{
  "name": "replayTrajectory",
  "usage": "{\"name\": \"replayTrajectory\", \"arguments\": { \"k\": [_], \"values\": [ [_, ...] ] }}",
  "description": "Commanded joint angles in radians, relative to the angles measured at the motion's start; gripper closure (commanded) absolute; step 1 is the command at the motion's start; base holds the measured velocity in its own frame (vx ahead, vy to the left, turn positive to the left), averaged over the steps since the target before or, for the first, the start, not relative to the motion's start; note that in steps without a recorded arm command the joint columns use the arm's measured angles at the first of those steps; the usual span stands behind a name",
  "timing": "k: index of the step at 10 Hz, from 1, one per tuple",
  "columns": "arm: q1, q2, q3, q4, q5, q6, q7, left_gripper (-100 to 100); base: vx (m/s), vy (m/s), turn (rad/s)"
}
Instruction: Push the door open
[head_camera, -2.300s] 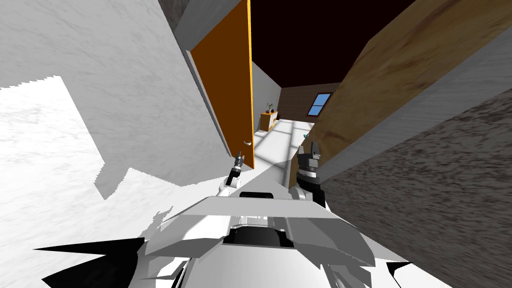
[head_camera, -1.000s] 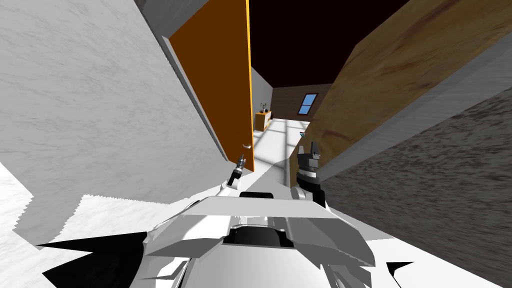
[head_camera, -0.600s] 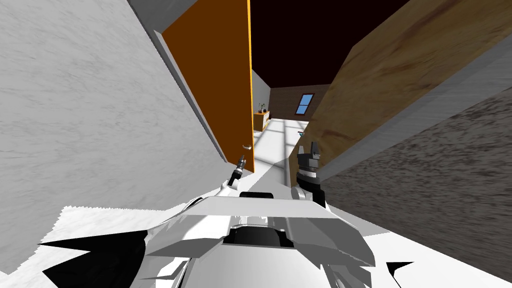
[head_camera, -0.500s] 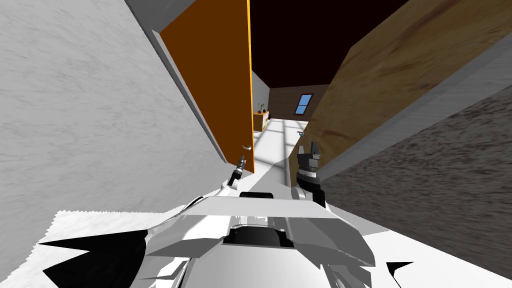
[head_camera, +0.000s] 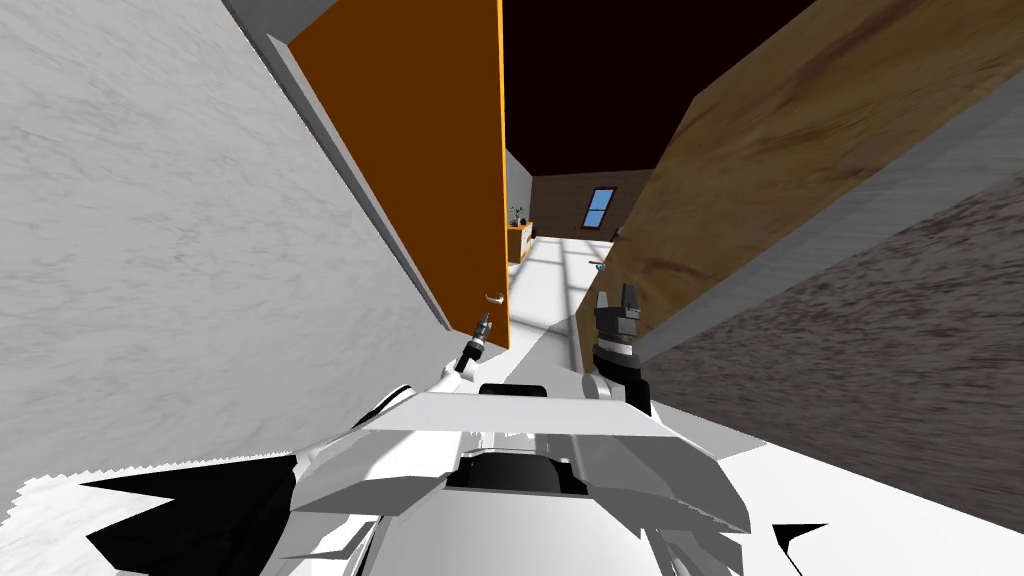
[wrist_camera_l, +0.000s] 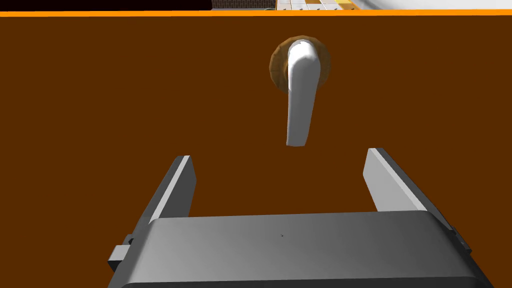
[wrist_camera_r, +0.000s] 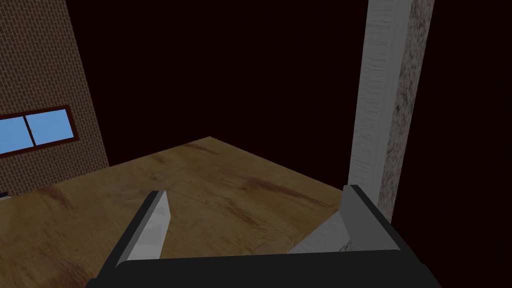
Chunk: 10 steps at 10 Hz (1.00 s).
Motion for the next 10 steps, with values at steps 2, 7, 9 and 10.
{"name": "replayTrajectory", "arguments": {
  "k": [2, 7, 9, 10],
  "values": [
    [-0.026, 0.002, -0.017, 0.064, 0.006, -0.013, -0.001, -100, 0.061, 0.14, -0.108],
    [-0.051, 0.002, -0.031, 0.125, 0.012, -0.027, -0.001, -100, 0.037, 0.071, -0.057],
    [-0.049, 0.0, -0.027, 0.129, 0.013, -0.03, -0.003, -100, 0.134, -0.025, -0.03],
    [-0.048, -0.001, -0.024, 0.13, 0.013, -0.031, -0.005, -100, 0.18, -0.047, -0.021]
  ]
}}
